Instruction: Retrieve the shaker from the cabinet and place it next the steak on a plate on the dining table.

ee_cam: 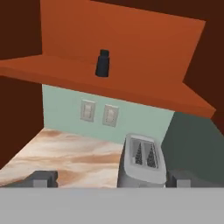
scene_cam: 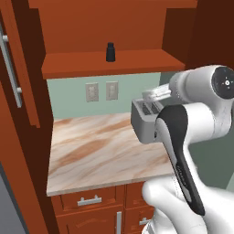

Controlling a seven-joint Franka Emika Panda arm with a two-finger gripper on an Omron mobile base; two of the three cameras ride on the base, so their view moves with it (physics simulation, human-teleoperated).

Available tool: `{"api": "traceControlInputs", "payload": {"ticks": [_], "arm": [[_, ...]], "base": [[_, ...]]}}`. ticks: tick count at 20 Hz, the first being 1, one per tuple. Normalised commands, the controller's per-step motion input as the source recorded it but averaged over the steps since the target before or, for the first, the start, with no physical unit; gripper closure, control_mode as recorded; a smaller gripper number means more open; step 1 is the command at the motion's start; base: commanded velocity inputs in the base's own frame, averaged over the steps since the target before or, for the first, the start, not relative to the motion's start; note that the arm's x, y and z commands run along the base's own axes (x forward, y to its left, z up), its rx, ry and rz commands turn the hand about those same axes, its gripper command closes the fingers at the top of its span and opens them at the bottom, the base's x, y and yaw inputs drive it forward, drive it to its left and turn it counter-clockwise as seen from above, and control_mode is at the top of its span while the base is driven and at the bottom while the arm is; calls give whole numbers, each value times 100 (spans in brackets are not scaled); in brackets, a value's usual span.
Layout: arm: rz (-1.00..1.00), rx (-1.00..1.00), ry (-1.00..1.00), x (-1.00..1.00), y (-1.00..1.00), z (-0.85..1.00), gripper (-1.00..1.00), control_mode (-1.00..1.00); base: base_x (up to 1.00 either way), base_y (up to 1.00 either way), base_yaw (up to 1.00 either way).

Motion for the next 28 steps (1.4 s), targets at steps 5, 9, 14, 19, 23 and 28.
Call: {"api": "traceControlInputs", "payload": {"ticks": [5, 9, 14, 19, 23, 28], "arm": [[6, 5, -29, -2, 18, 55, -100, -100], [0, 5, -15, 5, 20, 28, -100, -100], [0, 4, -2, 21, 15, 25, -100, -100], [3, 0, 2, 36, 5, 30, -100, -100], [0, 1, 3, 42, 8, 14, -100, -100], [0, 6, 3, 41, 4, 0, -100, -100]], "base": [[0, 0, 0], [0, 0, 0], [0, 0, 0], [0, 0, 0], [0, 0, 0], [0, 0, 0]]}}
